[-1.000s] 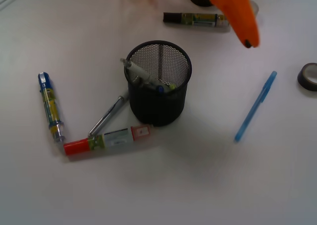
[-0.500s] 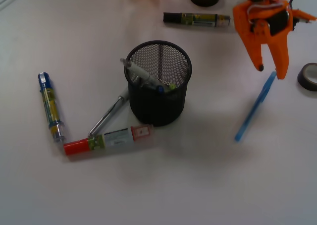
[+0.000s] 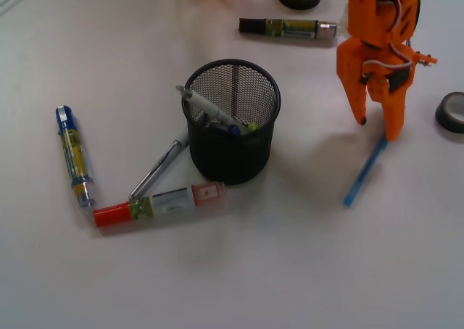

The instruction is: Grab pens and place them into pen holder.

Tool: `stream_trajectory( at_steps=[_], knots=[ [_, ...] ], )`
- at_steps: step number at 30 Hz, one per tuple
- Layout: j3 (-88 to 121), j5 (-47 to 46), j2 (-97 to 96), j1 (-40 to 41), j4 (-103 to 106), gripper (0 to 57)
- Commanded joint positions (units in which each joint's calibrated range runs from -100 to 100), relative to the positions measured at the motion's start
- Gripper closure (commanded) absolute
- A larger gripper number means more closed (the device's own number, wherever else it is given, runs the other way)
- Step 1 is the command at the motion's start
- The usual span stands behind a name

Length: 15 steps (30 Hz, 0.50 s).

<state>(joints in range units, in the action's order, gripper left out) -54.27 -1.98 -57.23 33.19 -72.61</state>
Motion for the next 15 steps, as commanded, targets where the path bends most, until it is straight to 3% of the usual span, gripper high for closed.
stream_trajectory(
  at_steps=[1, 13, 15],
  knots=[
    [-7.2, -0.4, -2.3, 1.6, -0.3, 38.4],
    [-15.8, 1.0, -14.9, 3.6, -0.7, 39.0],
    [-15.8, 1.1, -17.5, 3.4, -1.3, 42.0]
  ],
)
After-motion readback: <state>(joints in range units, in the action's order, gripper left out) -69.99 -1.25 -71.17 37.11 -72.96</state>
